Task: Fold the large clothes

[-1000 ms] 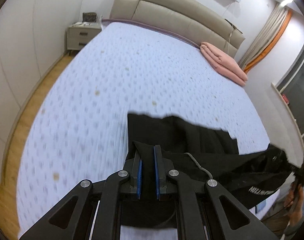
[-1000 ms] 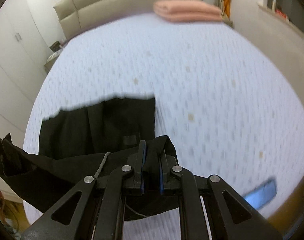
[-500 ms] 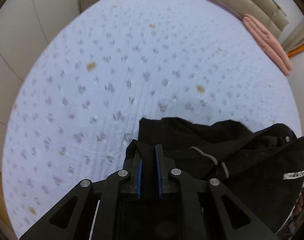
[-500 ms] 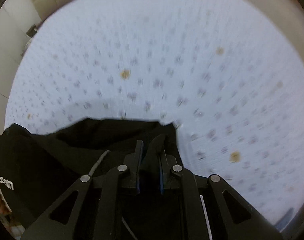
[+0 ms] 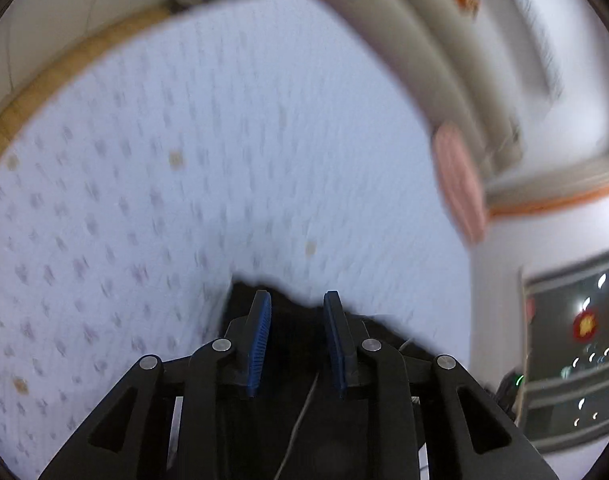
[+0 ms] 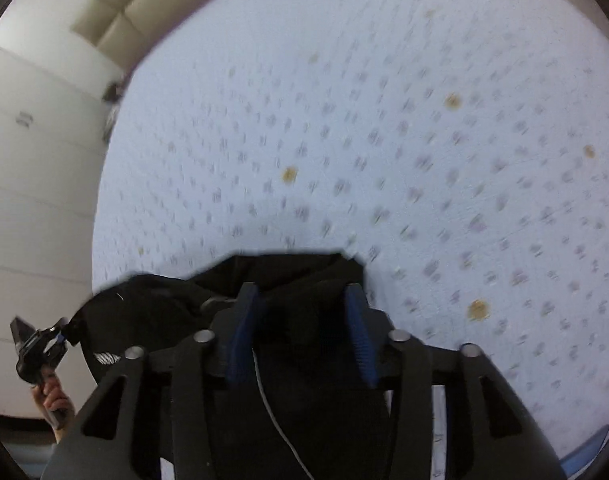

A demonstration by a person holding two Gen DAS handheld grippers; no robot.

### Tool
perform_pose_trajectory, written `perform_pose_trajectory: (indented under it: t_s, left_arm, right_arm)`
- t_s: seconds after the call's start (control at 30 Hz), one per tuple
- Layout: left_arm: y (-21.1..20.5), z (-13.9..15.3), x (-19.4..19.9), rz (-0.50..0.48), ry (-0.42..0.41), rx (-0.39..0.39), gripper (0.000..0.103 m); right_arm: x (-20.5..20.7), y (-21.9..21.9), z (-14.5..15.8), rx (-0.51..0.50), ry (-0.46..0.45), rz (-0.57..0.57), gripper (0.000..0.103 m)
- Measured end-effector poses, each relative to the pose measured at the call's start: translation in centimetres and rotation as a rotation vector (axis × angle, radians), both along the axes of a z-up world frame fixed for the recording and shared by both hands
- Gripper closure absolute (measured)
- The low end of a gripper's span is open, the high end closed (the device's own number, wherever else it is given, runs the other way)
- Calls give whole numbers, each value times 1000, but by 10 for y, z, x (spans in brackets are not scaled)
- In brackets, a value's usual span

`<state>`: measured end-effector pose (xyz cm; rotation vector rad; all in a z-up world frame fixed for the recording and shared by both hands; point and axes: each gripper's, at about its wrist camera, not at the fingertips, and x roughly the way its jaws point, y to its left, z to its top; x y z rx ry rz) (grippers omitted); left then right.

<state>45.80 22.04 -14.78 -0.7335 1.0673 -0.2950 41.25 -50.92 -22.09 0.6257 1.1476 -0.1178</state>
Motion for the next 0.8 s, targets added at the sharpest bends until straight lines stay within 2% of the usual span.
perform_pose_trajectory:
  t_s: [0.03,0.07,0.1,0.13,0.2,0.3,0.33,0.4,0.43,0.47,0.53,0.57,0.8]
  left_arm:
    - [6,11,-1,16,-28,63,69]
    - [7,18,-2,16,-44,136,59]
    - [5,20,-2,6,-49,179,52]
    - [-1,19,-1,-20,-50,212,51]
    - [-18,6,2,-102,-27,229,51]
    - [-49,-28,10,-242,34,221,51]
    - [-54,-38,13,-262,53,201,51]
    - [-57,-60,22,-267,84,80,51]
    - [-57,-69,26,-266,93,39,51]
    - [-58,-73,29,-267,93,52,51]
    - [-65,-80,35,-283,79,158,51]
    - [-70,-84,38,-308,80,164,51]
    - [-73,-111,57,-409,133,14,49]
  right_arm:
    - [-1,-3,6,-22,-14,-1,51]
    - [0,-4,9,-43,-25,10,44]
    - [3,0,8,-68,-24,33,30]
    - [6,5,3,-97,-14,55,25]
    - [12,16,-9,-121,3,99,25]
    - [24,32,-33,-187,-10,188,25]
    - [29,35,-41,-222,-10,220,25]
    - [35,37,-55,-241,-7,261,25]
    - [38,36,-61,-208,-8,279,25]
    - [38,32,-64,-177,-10,287,25]
    - [40,29,-68,-141,-16,294,25]
    - [41,27,-70,-135,-16,294,25]
    - [54,21,-93,-19,-8,284,24]
